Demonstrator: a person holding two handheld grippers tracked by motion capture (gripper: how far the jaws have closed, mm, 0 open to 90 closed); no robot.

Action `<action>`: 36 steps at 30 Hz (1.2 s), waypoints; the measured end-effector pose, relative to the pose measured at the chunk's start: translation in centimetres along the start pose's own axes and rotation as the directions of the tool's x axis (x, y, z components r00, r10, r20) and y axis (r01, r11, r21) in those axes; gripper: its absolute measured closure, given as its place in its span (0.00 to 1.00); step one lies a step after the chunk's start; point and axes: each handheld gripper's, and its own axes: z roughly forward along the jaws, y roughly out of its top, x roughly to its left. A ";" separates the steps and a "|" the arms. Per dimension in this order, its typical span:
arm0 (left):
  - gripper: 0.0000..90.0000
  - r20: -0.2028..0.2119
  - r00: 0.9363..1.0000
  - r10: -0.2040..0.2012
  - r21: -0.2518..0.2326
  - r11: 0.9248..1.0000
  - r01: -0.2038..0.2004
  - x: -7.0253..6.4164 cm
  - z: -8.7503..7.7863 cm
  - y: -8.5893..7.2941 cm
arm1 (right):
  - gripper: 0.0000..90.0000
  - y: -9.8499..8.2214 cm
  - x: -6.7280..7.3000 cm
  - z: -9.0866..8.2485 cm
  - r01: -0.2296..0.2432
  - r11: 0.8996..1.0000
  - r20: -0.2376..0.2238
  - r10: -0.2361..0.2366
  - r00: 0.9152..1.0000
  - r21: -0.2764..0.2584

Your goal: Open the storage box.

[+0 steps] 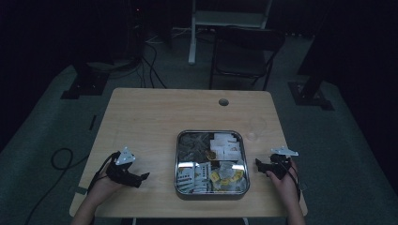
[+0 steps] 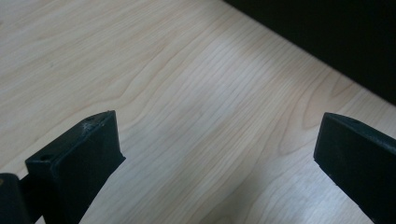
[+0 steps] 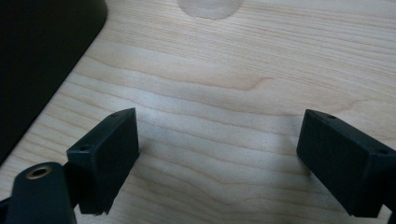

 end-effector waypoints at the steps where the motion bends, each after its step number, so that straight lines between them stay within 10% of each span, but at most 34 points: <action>1: 0.01 0.008 1.000 0.003 -0.002 1.000 -0.003 -0.1 0.1 0.3 | 0.14 0.0 0.0 0.0 0.000 1.000 0.000 0.000 1.000 0.000; 36: 0.01 0.170 0.975 0.141 -0.117 0.986 -0.122 -4.1 1.8 6.7 | 0.14 0.0 0.0 0.0 0.000 1.000 0.000 0.000 1.000 0.000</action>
